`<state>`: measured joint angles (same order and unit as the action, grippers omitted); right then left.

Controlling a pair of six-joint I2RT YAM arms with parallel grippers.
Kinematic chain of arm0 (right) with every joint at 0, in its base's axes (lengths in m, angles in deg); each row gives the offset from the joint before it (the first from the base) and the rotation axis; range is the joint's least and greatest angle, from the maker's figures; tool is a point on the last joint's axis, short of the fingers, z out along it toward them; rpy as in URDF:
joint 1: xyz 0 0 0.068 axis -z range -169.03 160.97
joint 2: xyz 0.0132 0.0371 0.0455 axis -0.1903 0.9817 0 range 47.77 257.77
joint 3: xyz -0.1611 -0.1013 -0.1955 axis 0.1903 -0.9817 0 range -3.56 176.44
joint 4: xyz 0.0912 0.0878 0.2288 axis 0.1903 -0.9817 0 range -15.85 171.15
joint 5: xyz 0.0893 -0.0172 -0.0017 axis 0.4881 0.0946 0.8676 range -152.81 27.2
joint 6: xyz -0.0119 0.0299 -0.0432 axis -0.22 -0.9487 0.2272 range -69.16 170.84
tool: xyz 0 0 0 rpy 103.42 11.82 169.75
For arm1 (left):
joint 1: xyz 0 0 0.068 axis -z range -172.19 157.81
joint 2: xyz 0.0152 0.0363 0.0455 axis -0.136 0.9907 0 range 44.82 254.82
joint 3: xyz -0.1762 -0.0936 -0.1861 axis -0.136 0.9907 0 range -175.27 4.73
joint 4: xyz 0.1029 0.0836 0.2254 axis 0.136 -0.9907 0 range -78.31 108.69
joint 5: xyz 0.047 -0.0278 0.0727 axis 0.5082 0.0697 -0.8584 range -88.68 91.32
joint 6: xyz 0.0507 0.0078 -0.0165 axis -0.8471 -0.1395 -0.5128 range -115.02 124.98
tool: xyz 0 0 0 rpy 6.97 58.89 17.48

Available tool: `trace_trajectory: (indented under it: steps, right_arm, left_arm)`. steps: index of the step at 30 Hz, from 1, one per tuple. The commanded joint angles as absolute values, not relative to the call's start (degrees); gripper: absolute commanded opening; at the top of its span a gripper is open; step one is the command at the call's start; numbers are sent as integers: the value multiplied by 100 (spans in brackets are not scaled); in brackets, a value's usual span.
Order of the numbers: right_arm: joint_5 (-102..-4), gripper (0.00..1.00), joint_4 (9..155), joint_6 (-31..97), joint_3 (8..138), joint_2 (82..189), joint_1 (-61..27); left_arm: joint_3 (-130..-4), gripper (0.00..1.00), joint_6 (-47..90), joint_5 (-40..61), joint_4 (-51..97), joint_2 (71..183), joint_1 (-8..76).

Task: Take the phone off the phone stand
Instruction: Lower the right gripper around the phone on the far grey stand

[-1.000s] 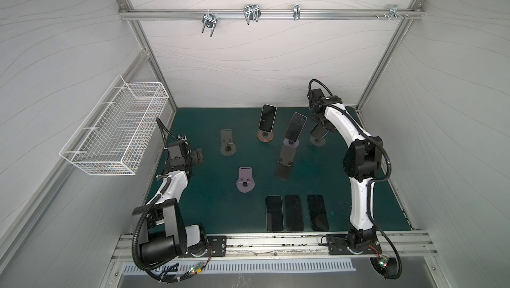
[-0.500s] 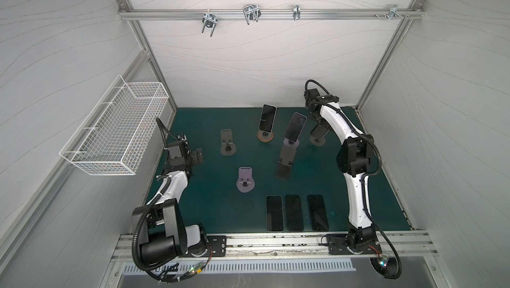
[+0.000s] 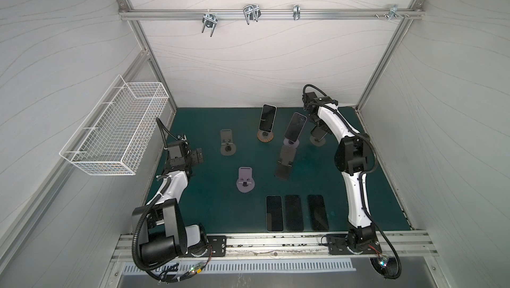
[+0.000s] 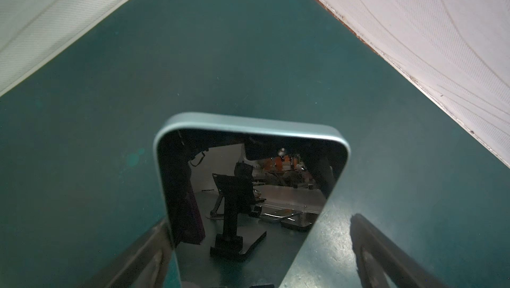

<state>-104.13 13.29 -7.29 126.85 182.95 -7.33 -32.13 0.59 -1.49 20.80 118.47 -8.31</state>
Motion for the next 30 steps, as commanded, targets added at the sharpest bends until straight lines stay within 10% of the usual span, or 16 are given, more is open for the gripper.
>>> trace_trajectory:
  steps: [1, 30]
  right_arm:
    - [-10455, 99, 1142, -909, 12774, 18409, -764]
    - [-10091, 83, 2112, -461, 11833, 18038, -768]
  left_arm:
    - [-3306, 100, 5, -176, 2322, 11839, -861]
    - [-3416, 99, 130, -478, 2258, 11966, -856]
